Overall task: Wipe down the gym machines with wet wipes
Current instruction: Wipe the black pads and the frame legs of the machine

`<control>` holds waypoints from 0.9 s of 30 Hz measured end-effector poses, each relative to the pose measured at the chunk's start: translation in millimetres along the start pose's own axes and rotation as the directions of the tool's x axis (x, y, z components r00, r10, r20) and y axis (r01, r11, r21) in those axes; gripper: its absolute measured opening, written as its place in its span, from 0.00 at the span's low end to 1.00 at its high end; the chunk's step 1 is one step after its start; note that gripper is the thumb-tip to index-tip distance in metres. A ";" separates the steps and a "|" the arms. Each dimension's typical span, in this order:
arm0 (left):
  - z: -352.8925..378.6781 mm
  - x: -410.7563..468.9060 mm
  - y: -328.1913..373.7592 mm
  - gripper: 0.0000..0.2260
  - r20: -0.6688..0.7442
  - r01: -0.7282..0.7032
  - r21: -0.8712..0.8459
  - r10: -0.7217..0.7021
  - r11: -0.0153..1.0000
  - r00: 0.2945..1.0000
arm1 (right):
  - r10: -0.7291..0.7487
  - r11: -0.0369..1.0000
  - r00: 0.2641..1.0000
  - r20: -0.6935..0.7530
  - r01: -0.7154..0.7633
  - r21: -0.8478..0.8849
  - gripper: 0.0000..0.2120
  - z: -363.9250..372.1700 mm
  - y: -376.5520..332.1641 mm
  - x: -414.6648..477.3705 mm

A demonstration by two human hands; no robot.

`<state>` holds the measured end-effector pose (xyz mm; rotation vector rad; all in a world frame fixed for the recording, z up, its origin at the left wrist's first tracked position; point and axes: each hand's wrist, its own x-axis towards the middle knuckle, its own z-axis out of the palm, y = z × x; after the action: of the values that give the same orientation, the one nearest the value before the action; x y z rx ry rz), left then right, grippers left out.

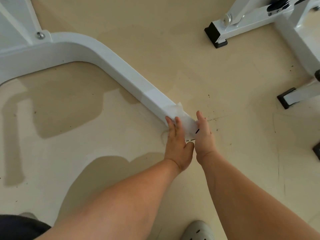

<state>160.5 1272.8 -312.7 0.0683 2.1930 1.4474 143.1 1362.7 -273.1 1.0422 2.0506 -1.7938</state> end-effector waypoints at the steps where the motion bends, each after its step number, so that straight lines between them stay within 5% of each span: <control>1: 2.3 0.1 3.9 0.39 0.015 0.004 0.019 -0.004 1.000 1.000 | 0.024 0.999 1.000 -0.003 -0.024 0.049 0.22 -3.7 -1.0 1.5; 5: 15.4 20.0 5.9 0.29 0.030 0.112 0.204 -0.120 0.973 0.992 | 0.020 1.000 0.999 0.031 -0.019 -0.007 0.39 -8.8 2.4 -0.9; 7: 11.7 37.0 5.5 0.29 -0.041 0.197 0.083 -0.194 0.977 0.980 | 0.020 0.995 0.998 0.058 -0.014 -0.095 0.46 -4.8 1.1 -4.0; 12: -30.5 76.1 12.1 0.38 -0.224 0.290 0.027 -0.277 0.957 0.934 | -0.134 0.904 0.986 0.100 0.163 -0.396 0.30 6.6 1.2 -5.5; 15: -51.0 83.7 9.7 0.36 -0.254 0.291 0.168 -0.244 0.942 0.936 | -0.185 0.743 0.964 0.193 0.265 -0.614 0.35 14.2 4.7 1.1; 20: -31.6 57.6 -7.1 0.45 -0.096 0.171 0.331 -0.147 0.928 0.985 | -0.261 0.775 0.949 0.176 0.314 -0.549 0.45 30.2 -2.9 6.6; 23: -29.8 57.4 -14.4 0.36 -0.056 0.173 0.278 -0.164 0.945 0.985 | -0.250 0.800 0.957 0.145 0.288 -0.526 0.46 30.6 -1.1 9.1; 27: -62.3 92.1 -15.1 0.30 -0.186 0.236 0.226 -0.196 0.945 0.963 | -0.267 0.704 0.928 0.259 0.371 -0.605 0.46 40.0 -8.4 11.0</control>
<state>56.7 1242.1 -342.3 -0.2072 2.4157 1.0888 118.8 1329.3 -282.2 0.3425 2.5700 -1.0472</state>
